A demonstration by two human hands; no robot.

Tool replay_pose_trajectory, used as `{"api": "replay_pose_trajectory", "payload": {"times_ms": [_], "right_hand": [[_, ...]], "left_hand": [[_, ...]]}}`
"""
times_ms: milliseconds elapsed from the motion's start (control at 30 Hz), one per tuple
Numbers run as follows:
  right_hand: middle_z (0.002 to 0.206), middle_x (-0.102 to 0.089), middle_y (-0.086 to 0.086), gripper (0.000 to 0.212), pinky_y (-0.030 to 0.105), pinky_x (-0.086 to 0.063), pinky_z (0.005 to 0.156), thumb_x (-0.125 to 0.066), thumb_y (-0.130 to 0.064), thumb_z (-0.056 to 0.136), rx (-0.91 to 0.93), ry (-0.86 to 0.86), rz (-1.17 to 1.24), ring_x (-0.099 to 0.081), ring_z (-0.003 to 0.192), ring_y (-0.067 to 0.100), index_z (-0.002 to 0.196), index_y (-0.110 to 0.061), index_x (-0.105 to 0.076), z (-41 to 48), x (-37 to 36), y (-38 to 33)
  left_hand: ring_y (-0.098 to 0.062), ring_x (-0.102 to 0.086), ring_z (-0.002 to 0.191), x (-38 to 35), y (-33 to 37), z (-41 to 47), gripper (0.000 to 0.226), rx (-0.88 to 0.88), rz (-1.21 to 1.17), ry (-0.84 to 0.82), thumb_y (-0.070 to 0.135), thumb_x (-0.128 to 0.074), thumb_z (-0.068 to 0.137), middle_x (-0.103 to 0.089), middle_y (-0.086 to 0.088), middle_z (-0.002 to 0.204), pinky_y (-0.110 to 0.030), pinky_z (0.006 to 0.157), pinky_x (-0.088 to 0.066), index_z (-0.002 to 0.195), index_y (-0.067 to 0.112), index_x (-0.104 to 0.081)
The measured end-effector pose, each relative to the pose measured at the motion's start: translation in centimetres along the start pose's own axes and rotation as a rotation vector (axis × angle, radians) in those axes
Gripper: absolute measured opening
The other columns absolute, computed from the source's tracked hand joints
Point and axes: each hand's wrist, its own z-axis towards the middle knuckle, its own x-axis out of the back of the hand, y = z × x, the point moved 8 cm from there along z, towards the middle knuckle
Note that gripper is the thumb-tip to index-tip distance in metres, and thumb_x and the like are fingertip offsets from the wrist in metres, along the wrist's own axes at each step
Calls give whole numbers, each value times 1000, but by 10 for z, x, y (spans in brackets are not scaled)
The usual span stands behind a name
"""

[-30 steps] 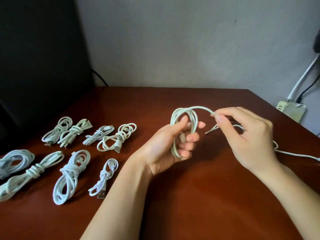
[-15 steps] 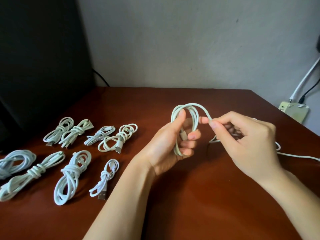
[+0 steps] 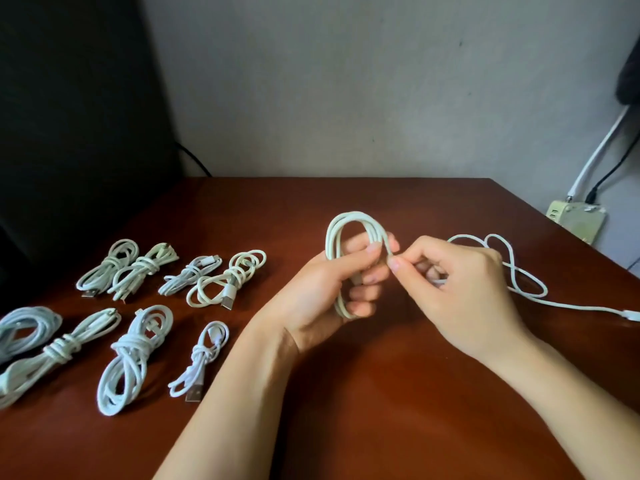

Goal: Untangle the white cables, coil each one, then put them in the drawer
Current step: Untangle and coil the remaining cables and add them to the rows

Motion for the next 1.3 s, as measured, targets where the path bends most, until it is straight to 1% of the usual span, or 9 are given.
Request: {"api": "replay_pose_trajectory", "payload": {"times_ms": [167,333,467,600,700,800,967,1100,1300], "right_hand": [[71,-59,-9,31,20,-42,62,-48,-38,91,13,-128,-60,-53,71,9,80,-15,-66,0,-10,4],[103,-52,-28,42,2,-30,89,-33,-41,95,-41,-267,-17,-47,106,-6,115,-19,-63,1,-16,12],[121,-43,-35,38,-4,-23,92,-34,-43,97,-177,-349,25,-38,117,-17,132,-35,-48,0,-17,28],[119,-34,-47,29,-10,-17,88,-39,-39,98,-238,-523,64,-23,114,-34,119,-59,-36,-7,-32,35],[118,-50,-39,25,5,-31,99,-37,-39,98,-283,-590,143,-38,117,-22,113,-56,-47,-13,-42,36],[108,-65,-14,21,28,-46,94,-41,-32,99,-309,-528,248,-59,105,3,109,-31,-59,-12,-43,36],[95,-69,-8,15,19,-50,80,-45,-11,99,-305,-332,442,-70,83,11,95,-21,-55,-1,-31,32],[74,-58,-10,16,15,-44,71,-45,-24,91,-299,-160,467,-54,70,3,94,-29,-60,4,-15,32],[70,-55,-20,25,7,-33,64,-50,-39,91,-233,60,263,-51,70,-2,79,-25,-67,8,13,29]], "left_hand": [[-4,-24,52,7,3,0,16,-31,29,36,21,-50,92,-32,6,62,-13,43,-22,79,22,-59],[-3,-26,48,15,17,-3,17,-117,-153,33,20,-49,89,-33,7,60,-13,41,-21,77,21,-61],[-2,-29,49,17,25,-6,13,-173,-277,-36,20,-51,88,-33,7,61,-12,41,-24,80,21,-62],[-5,-26,53,12,29,-9,3,-178,-355,-132,19,-58,88,-38,6,63,-13,43,-27,85,18,-60],[-6,-25,54,14,30,-9,4,-181,-405,-153,18,-62,87,-40,5,63,-13,44,-27,87,17,-58],[-6,-26,55,19,32,-10,2,-205,-466,-148,17,-61,89,-42,4,64,-14,46,-27,88,17,-59],[-5,-36,51,36,30,-9,15,-244,-506,-6,22,-47,93,-41,6,63,-13,47,-31,85,21,-60],[-5,-33,50,44,29,-8,14,-249,-457,135,26,-45,90,-38,7,63,-14,48,-30,82,25,-56],[-7,-43,53,44,19,-6,2,-147,-318,253,26,-53,81,-46,4,67,-18,52,-36,81,25,-55]]}}
